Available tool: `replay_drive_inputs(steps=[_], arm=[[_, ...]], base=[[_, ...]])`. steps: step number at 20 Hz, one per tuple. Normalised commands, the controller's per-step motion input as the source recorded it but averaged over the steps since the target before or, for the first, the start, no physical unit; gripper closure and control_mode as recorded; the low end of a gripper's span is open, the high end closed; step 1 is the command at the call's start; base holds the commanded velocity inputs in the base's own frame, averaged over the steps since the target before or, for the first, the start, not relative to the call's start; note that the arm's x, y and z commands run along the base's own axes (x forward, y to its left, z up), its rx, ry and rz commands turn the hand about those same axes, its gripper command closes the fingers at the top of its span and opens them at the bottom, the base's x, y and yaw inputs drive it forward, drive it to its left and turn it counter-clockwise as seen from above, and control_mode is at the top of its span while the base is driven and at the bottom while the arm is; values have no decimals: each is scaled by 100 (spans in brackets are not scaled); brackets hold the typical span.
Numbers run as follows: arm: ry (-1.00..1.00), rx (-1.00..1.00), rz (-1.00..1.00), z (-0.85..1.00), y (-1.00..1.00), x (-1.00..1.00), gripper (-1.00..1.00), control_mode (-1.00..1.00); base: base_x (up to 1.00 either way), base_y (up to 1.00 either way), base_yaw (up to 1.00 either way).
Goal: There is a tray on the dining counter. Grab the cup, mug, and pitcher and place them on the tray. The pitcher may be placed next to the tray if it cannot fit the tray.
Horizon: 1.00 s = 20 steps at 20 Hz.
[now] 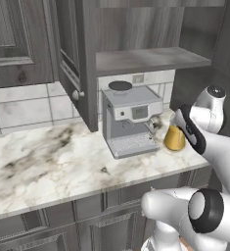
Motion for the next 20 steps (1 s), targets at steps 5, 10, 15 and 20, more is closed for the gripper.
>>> replay_drive_inputs(steps=[5, 10, 15, 20], arm=[[0, 0, 0, -11, -5, 6, -100, -100], [0, 0, 0, -21, 0, 8, -100, -100], [0, -3, 0, -29, 0, 10, -100, -100], [0, -3, 0, -23, 0, 18, -100, -100]], base=[[0, 0, 0], [0, 0, 0], [0, 0, 0], [0, 0, 0]])
